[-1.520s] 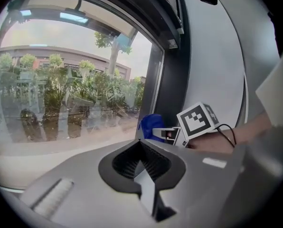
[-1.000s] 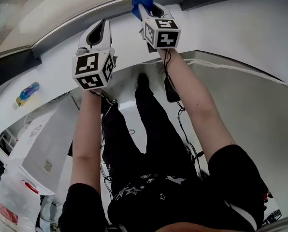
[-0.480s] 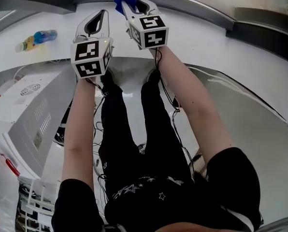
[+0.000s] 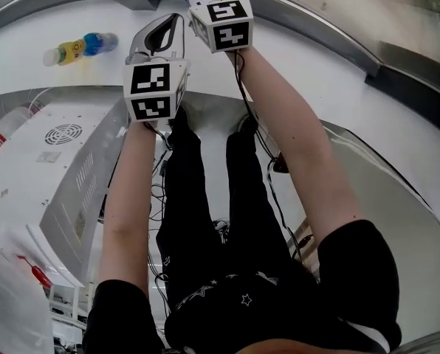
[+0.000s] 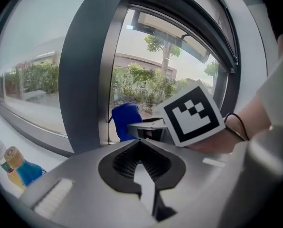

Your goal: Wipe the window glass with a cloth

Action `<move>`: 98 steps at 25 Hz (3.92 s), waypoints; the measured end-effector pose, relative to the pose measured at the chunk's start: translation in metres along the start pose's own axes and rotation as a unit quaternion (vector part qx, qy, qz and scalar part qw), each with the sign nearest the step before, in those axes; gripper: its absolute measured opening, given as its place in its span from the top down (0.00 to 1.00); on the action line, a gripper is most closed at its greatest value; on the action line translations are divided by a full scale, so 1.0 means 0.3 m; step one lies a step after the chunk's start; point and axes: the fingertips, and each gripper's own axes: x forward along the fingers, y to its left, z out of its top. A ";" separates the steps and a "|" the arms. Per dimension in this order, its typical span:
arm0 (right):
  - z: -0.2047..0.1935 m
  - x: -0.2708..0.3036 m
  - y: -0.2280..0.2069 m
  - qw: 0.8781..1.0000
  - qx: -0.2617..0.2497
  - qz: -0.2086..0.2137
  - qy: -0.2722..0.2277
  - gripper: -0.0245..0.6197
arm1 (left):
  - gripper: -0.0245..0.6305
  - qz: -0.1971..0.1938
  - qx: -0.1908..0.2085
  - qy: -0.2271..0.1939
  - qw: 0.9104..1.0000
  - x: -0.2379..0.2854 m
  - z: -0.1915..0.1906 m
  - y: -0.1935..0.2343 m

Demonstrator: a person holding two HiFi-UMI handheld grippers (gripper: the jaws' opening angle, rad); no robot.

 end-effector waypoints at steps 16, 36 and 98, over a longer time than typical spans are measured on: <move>-0.095 -0.067 -0.218 1.000 -0.014 -0.027 0.004 0.83 | 0.95 -0.019 0.001 0.009 1.000 0.097 -0.007 -0.101; -0.487 -0.880 -1.054 0.979 0.041 -0.198 0.024 0.83 | 0.95 -0.121 0.060 0.035 0.990 0.408 -0.040 -0.907; 0.327 -1.905 -0.775 0.970 0.095 -0.180 -0.133 0.83 | 0.95 -0.185 0.098 -0.119 0.971 -0.398 0.879 -1.539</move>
